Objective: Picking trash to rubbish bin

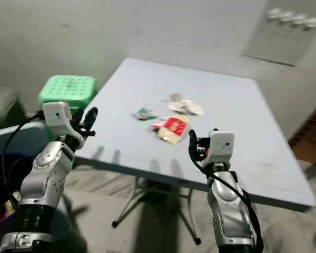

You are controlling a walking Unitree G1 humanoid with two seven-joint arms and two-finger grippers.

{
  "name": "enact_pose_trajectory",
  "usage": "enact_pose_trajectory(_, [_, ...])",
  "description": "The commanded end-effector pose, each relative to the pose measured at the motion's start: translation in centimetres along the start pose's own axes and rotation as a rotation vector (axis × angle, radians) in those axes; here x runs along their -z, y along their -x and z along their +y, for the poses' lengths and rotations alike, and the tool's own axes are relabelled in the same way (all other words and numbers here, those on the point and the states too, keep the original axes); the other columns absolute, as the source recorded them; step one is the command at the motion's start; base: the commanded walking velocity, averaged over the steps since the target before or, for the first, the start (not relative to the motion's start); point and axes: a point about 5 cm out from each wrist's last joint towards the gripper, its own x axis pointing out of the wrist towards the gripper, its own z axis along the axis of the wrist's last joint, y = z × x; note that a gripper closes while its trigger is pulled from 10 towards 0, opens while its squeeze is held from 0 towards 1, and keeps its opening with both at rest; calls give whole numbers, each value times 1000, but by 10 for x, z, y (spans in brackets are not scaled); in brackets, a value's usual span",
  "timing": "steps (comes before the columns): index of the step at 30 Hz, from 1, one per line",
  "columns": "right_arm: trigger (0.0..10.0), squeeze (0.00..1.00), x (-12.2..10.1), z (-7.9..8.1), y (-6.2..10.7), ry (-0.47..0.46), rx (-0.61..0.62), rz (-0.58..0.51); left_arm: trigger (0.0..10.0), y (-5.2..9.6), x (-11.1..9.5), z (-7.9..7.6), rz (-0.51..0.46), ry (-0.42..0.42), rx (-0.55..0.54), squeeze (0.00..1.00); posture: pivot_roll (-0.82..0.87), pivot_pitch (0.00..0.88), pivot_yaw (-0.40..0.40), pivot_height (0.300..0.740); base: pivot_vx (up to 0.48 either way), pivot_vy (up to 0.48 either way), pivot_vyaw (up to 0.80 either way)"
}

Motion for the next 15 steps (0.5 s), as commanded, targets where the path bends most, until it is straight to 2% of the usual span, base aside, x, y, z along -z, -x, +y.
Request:
enact_pose_trajectory(1, [10000, 0, -6, -1, -2, -4, 23, -13, 10000, 0, -3, 1, 3, -5, -5, 0, -58, 2, -92, 740, 0, 0, 0])
enact_pose_trajectory(8, [10000, 0, 1, -2, -2, 19, 66, 71, 10000, 3, 0, -3, 24, 1, 9, 0, -61, 16, -92, 740, 0, 0, 0])
enact_pose_trajectory(11, [10000, 0, 5, -4, -1, -14, 76, 116, 10000, 3, 3, -4, 52, 9, 16, 0, -65, 25, -92, 740, 0, 0, 0])
enact_pose_trajectory(15, [10000, 0, 4, -4, -1, -24, 77, 111, 10000, 4, 4, -5, 57, -1, 20, 0, -68, 33, -94, 740, 0, 0, 0])
